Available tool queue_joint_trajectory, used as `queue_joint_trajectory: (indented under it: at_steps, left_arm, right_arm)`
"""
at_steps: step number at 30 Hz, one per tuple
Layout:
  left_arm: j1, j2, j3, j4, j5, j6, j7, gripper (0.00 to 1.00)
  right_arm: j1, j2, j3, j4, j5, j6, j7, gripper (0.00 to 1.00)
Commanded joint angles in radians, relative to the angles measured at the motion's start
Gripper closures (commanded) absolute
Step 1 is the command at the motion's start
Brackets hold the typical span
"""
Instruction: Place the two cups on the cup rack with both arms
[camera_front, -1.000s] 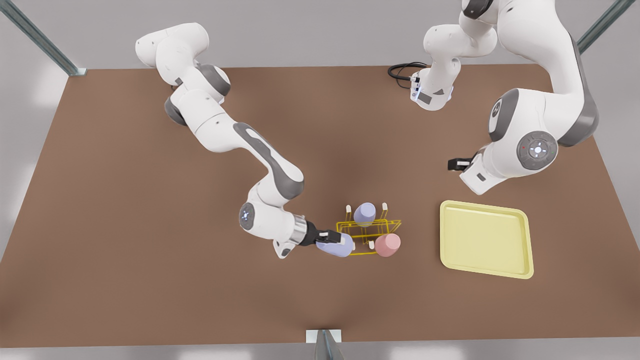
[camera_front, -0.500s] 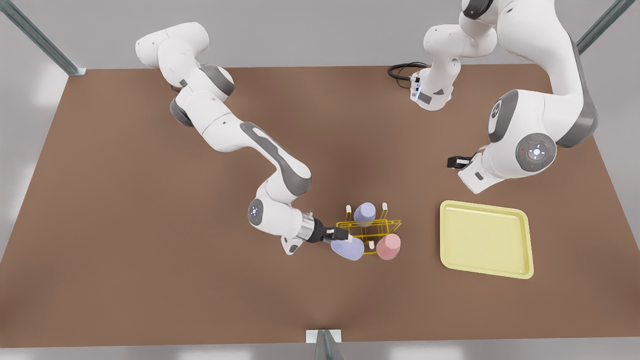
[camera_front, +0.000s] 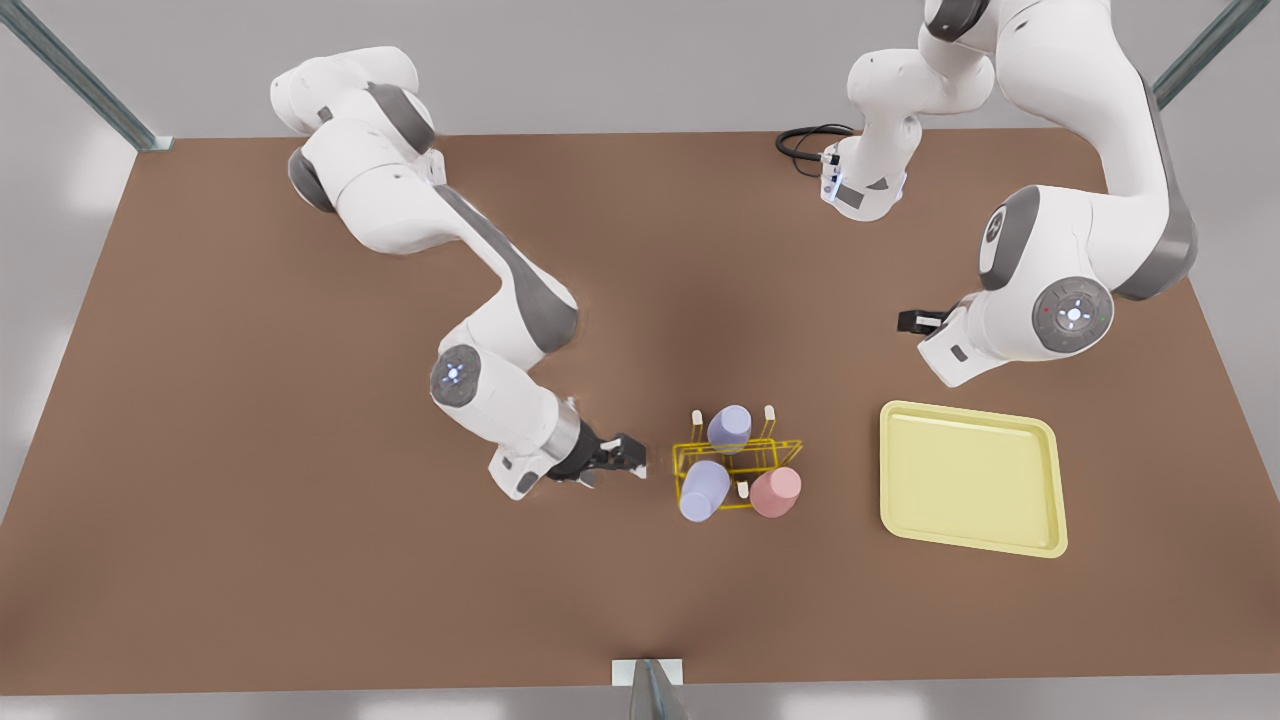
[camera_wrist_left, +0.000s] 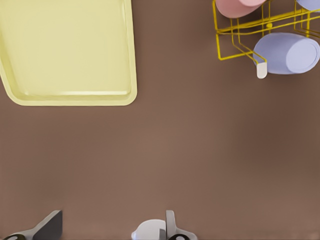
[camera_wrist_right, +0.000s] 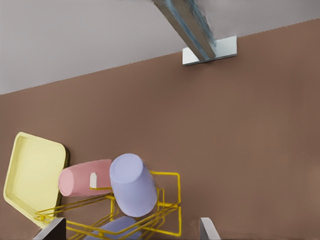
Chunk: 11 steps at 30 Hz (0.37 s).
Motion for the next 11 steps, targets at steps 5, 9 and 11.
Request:
queue_joint_trajectory:
  at_steps: [5,9,11]
  left_arm:
    - [0.0,-0.004,-0.002,0.002,0.002,-0.01,0.029,0.0]
    - [0.0,-0.006,-0.002,0.002,0.002,-0.01,0.029,0.0]
    - [0.0,-0.004,-0.002,0.002,0.003,-0.008,0.029,0.0]
  right_arm:
    - [-0.153,-0.66,-0.238,-0.362,-0.197,-0.749,-0.417,0.0]
    - [-0.19,-0.777,-0.241,-0.494,-0.157,-0.738,-0.409,0.0]
    - [-0.198,-0.794,-0.241,-0.506,-0.143,-0.738,-0.409,0.0]
